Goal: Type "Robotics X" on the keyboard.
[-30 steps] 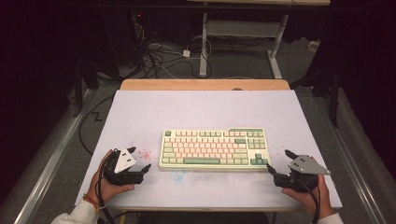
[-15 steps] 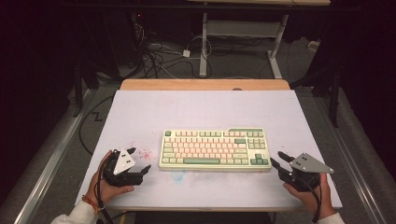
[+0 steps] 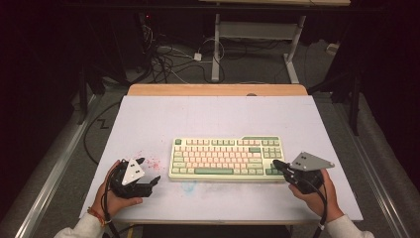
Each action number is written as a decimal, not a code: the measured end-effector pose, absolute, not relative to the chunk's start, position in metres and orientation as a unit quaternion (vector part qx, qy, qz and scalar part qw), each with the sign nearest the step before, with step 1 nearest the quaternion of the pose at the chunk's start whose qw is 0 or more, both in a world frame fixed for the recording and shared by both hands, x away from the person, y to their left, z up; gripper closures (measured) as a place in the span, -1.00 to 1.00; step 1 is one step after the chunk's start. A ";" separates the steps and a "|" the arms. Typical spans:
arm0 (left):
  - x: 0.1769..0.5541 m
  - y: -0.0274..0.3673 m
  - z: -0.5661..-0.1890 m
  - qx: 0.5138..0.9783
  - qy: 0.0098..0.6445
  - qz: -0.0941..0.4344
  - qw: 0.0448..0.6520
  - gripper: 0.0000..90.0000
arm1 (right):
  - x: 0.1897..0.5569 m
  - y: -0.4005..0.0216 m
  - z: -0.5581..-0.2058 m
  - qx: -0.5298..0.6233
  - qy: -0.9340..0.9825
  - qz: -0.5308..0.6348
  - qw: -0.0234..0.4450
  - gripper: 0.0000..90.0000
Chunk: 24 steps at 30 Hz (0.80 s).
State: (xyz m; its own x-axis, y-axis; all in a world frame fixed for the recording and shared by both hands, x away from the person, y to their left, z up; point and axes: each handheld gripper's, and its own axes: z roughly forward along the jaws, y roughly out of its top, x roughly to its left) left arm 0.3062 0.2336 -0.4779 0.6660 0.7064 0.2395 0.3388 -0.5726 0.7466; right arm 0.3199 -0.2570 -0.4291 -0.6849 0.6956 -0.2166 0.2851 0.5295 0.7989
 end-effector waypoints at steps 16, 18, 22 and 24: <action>0.307 0.232 -0.479 0.846 0.311 0.260 0.345 -0.56 | 0.353 -0.217 -0.452 0.269 0.871 0.341 0.230 1.00; 0.308 0.232 -0.479 0.847 0.311 0.262 0.343 -0.56 | 0.355 -0.216 -0.454 0.272 0.872 0.338 0.227 1.00; 0.308 0.231 -0.479 0.847 0.310 0.261 0.343 -0.56 | 0.356 -0.216 -0.456 0.271 0.874 0.336 0.225 1.00; 0.308 0.231 -0.479 0.847 0.310 0.261 0.343 -0.56 | 0.357 -0.216 -0.456 0.270 0.873 0.337 0.224 1.00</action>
State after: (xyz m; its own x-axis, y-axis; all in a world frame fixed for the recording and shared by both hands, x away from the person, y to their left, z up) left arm 0.3076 0.2313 -0.4786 0.6715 0.7049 0.2284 0.3471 -0.5716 0.7435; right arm 0.3565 -0.2161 -0.4563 -0.7533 0.6236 -0.2090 0.3215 0.6264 0.7102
